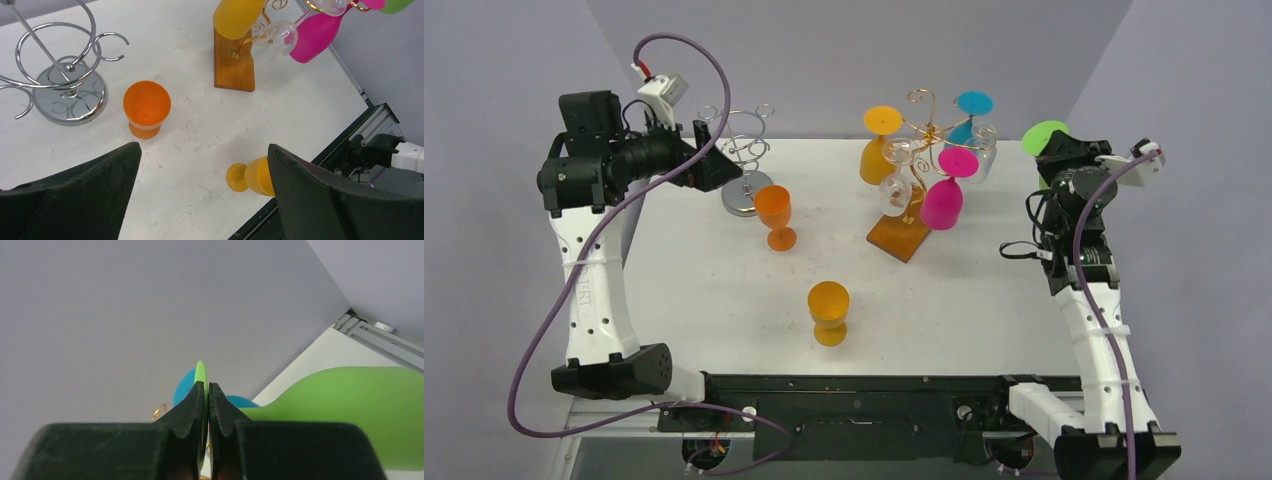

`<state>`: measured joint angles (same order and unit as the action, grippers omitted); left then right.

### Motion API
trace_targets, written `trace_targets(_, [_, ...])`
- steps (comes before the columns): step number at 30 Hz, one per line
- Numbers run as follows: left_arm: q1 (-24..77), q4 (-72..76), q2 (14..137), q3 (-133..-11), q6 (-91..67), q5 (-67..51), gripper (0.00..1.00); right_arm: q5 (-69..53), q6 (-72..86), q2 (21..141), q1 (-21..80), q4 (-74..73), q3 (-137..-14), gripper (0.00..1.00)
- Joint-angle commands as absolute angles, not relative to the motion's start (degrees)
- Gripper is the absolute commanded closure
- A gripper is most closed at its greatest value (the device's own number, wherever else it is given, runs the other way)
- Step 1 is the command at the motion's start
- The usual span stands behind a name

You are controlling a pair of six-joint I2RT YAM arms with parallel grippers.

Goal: Place the wine glass upside down on the wine glass rack
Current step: Pick up the wine glass at the center of the board, then move the wine rack to the center of the board.

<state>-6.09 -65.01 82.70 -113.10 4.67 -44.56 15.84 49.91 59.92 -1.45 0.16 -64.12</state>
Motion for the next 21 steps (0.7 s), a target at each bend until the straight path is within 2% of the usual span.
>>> trace_targets(1, [-7.73,-67.83,81.00,-118.81,2.86,-47.39,0.04,25.54,41.17,54.70,7.79,-6.42,-69.50,1.00])
trace_targets(8, [-10.63,-69.59,81.07,-123.70,0.35,-47.84,0.04,37.33,30.78,55.00,27.58,-11.92,-81.90,1.00])
trace_targets(14, [-11.13,-69.90,80.78,-125.95,-1.77,-49.41,0.04,42.57,22.76,56.60,42.53,-8.96,-87.29,1.00])
trace_targets(17, [-11.58,-69.08,80.68,-126.87,-3.09,-50.99,0.03,40.07,18.44,60.82,51.23,-10.63,-93.90,1.00])
trace_targets(21, [-12.50,-68.47,80.92,-127.86,-4.22,-55.47,0.00,27.05,18.45,70.85,56.63,-22.24,-111.82,1.00])
